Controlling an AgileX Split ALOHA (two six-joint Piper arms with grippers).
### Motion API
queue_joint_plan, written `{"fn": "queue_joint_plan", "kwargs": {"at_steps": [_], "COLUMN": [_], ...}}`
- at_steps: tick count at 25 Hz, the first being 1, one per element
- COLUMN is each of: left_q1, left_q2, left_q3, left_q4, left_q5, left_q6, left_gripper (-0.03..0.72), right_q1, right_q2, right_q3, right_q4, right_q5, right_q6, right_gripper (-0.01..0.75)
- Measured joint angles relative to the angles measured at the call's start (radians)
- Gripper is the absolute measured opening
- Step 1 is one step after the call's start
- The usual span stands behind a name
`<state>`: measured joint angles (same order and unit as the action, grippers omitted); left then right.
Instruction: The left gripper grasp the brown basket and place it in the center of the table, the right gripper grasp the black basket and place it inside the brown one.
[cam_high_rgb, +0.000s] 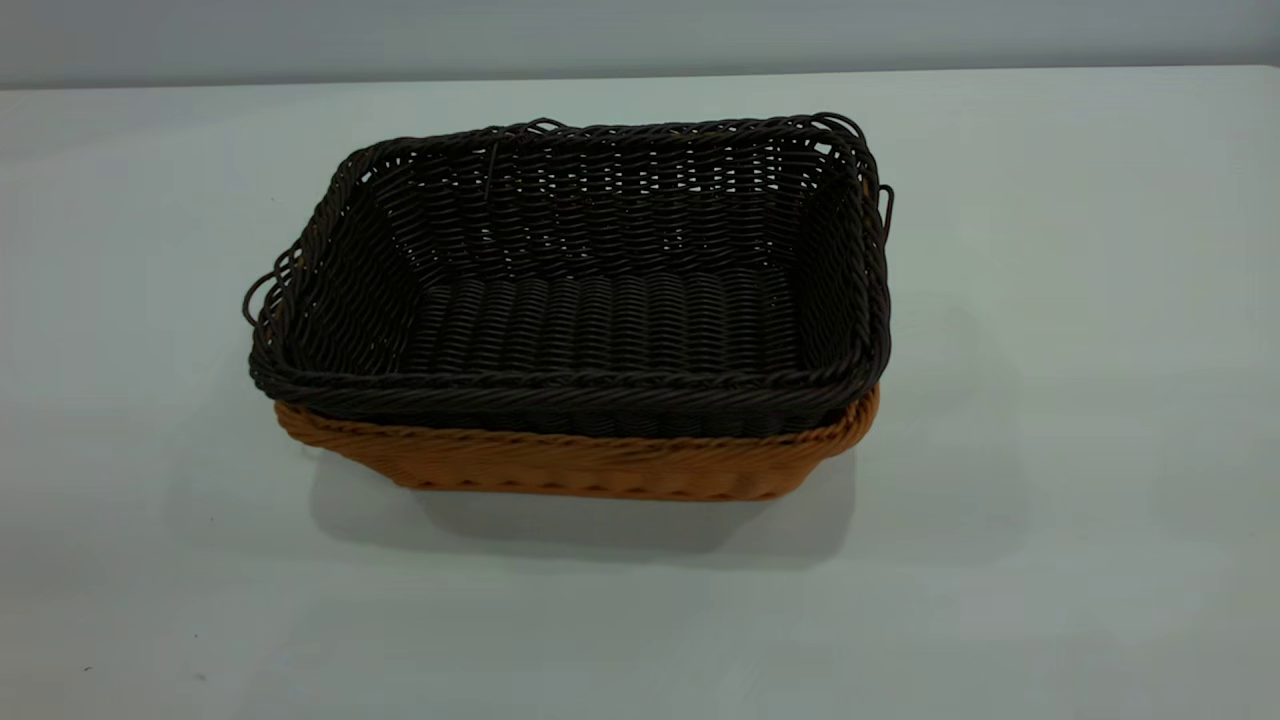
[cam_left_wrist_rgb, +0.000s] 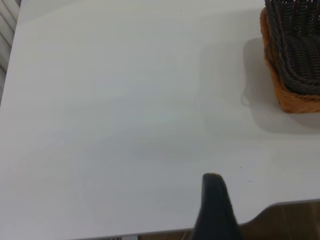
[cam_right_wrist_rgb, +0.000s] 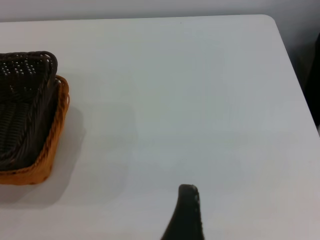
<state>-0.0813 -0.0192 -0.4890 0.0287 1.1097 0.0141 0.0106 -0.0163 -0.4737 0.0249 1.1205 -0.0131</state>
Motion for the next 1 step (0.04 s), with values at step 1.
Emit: {"fn": "queue_joint_plan", "kwargs": {"at_steps": [1], "left_q1": [0.000], "left_q2": [0.000], "left_q3": [0.000], "left_q4": [0.000], "left_q5": [0.000], "left_q6": [0.000], "left_gripper": [0.474], "right_q1": [0.000], "right_q2": [0.000], "right_q3": [0.000], "right_q4": [0.000], "right_q5": [0.000], "right_q6": [0.000], "right_gripper": [0.586]}}
